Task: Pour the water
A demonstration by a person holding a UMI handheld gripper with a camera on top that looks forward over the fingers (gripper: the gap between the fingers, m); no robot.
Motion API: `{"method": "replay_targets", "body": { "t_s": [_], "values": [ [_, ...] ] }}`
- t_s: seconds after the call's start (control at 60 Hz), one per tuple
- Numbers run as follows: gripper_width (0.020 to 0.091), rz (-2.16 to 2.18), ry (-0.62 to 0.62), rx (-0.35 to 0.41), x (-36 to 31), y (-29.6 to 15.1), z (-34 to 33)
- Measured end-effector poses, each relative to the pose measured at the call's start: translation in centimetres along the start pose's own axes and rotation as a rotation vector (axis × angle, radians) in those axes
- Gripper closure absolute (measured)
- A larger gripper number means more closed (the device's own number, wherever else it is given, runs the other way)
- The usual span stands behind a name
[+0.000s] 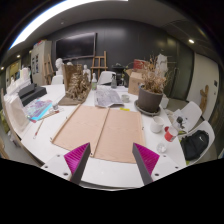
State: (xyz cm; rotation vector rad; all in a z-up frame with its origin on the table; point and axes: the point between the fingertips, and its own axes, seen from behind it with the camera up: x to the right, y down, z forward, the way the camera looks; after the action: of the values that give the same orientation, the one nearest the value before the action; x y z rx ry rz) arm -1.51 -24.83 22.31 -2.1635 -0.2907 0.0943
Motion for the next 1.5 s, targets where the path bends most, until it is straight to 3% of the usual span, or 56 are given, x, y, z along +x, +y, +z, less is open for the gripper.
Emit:
{"method": "replay_targets", "body": {
  "t_s": [0.133, 0.517, 0.883, 0.967, 1.017, 1.067, 1.15, 1.317, 1.5],
  "values": [
    [0.0247, 0.022, 0.048, 0.001, 3.6, 1.1, 0.9],
    [0.0248, 0.078, 0.231, 0.043, 22.5, 7.4, 8.1],
    [0.0268, 0.136, 0.247, 0.148, 31.0, 6.8, 19.3],
    [0.0353, 0.157, 0.251, 0.154, 31.8, 6.5, 21.7],
    [0.0454, 0.157, 0.259, 0.166, 32.3, 6.1, 22.5],
    [0.0605, 0.148, 0.254, 0.182, 32.8, 5.6, 23.3],
    [0.0642, 0.128, 0.246, 0.198, 32.2, 5.3, 23.5],
    [0.0807, 0.131, 0.242, 0.192, 32.5, 5.3, 23.7],
    [0.0833, 0.07, 0.278, 0.201, 34.0, 3.4, 22.5]
  ]
}}
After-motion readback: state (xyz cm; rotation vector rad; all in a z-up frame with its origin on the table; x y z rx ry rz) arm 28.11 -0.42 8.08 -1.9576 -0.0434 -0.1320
